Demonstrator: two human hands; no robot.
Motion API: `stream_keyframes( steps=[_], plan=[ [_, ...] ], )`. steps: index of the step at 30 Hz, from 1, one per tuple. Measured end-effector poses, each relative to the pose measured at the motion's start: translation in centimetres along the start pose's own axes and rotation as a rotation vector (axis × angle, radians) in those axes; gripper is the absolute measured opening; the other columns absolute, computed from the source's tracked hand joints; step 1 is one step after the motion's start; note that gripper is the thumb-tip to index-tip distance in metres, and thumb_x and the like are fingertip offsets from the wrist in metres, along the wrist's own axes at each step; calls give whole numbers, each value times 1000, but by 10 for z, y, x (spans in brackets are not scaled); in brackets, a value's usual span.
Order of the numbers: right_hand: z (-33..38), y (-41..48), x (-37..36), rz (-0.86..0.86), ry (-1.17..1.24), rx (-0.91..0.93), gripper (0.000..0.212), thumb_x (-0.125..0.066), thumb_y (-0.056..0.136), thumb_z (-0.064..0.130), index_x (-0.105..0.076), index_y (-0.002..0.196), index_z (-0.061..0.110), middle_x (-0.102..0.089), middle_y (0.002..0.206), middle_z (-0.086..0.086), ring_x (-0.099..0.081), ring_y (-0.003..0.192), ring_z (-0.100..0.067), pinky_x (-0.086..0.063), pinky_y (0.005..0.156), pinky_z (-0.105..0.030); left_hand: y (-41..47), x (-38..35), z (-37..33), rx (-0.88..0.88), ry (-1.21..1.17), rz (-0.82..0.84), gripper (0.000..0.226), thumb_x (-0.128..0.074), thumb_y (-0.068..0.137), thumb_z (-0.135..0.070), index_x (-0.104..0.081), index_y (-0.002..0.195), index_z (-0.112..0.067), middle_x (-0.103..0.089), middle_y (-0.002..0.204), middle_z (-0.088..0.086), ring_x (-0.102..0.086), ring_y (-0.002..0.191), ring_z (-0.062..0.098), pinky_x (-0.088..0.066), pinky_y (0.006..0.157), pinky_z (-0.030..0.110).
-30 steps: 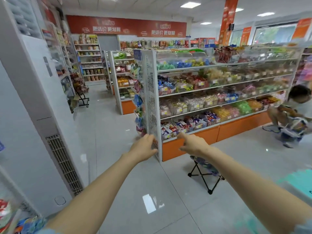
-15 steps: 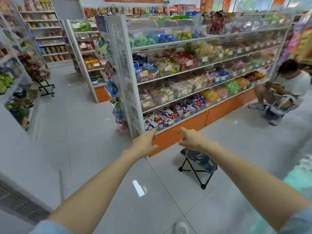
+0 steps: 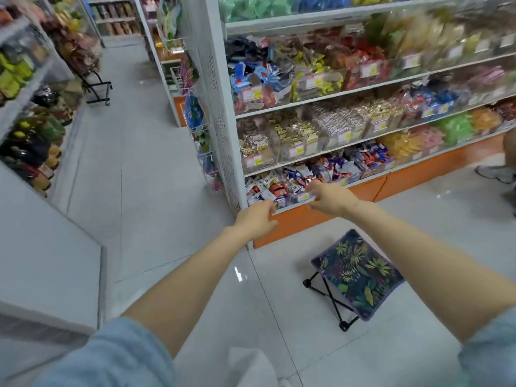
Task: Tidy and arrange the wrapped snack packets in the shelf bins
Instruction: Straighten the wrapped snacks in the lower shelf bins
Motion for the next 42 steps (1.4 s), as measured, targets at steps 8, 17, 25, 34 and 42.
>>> stream_keyframes(
  steps=[8,17,25,34,42],
  plan=[
    [-65,128,-5,105,8,-18,44,-55,92,25,-41,133,19,-65,114,-11,-63,98,-27,-53,84,-43,139,-12,35,71,-72,35,29,-57,91,-29,-51,115,-14,-57,118,3,-56,101,22,-48,89,41],
    [-141,272,-6,250,-10,-60,45,-51,91,17,-42,135,17,-64,113,-10,-59,92,-24,-44,75,-31,293,-19,57,98,-82,105,35,-56,92,-29,-50,121,-12,-58,120,6,-56,105,24,-47,90,39],
    [-174,342,4,352,-38,-62,46,-50,92,16,-40,137,15,-60,124,-13,-56,112,-28,-41,81,-29,355,-20,69,148,-83,158,30,-56,90,-26,-51,117,-14,-57,120,6,-56,105,22,-47,90,36],
    [-179,409,-22,455,-95,21,43,-52,91,22,-42,133,24,-62,120,-9,-60,101,-25,-46,78,-31,386,-35,88,213,-126,165,41,-53,92,-27,-46,128,-11,-60,114,6,-56,102,20,-43,89,33],
    [-194,459,-43,582,-217,204,43,-53,91,27,-48,133,18,-59,120,-7,-57,110,-24,-44,88,-29,430,-57,89,403,-181,130,11,-47,92,-28,-47,99,-20,-55,102,-2,-54,99,19,-41,83,31]
  ],
)
Point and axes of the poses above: each hand's wrist, its own y-axis towards the middle knuckle, its own x-axis out of the back of the hand, z = x × y, the point moved 8 cm from there along y, towards the middle knuckle
